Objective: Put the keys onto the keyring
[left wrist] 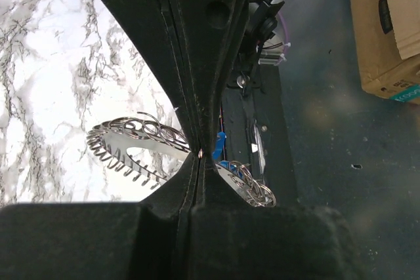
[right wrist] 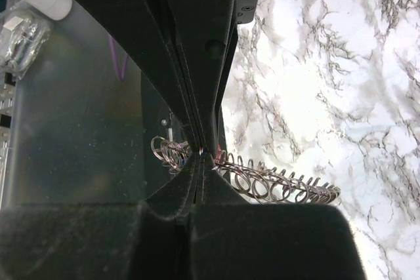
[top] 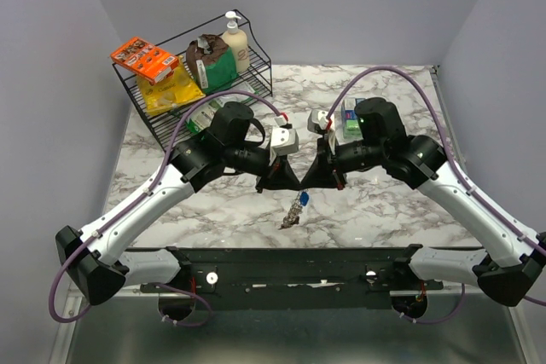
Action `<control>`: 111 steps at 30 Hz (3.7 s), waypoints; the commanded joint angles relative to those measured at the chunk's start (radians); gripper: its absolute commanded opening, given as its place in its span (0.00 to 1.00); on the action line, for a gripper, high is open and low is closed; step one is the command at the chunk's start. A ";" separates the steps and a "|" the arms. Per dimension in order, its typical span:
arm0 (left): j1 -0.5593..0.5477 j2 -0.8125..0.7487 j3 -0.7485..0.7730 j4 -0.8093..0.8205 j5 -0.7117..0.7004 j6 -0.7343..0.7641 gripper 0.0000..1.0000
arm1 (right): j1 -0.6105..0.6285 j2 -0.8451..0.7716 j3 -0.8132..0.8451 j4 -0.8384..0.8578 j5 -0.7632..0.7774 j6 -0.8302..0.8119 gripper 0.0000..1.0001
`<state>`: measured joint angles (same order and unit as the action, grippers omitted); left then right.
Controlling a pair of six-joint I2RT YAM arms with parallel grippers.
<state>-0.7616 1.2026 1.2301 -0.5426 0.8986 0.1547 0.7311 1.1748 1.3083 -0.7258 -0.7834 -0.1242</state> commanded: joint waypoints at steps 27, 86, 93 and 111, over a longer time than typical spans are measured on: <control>-0.007 -0.265 -0.374 0.777 -0.044 -0.323 0.00 | 0.004 -0.237 -0.162 0.293 0.067 0.147 0.57; -0.007 -0.245 -0.377 0.929 -0.089 -0.388 0.00 | 0.004 -0.205 -0.205 0.193 -0.016 0.069 0.22; -0.007 -0.232 -0.365 0.940 -0.090 -0.394 0.00 | 0.005 -0.190 -0.199 0.174 -0.036 0.054 0.22; -0.007 -0.201 -0.360 0.958 -0.086 -0.420 0.00 | 0.005 -0.167 -0.193 0.167 -0.050 0.037 0.23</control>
<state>-0.7662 1.0012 0.8326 0.2909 0.8452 -0.2527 0.7311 0.9905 1.1107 -0.5179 -0.8017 -0.0788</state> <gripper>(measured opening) 0.010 0.224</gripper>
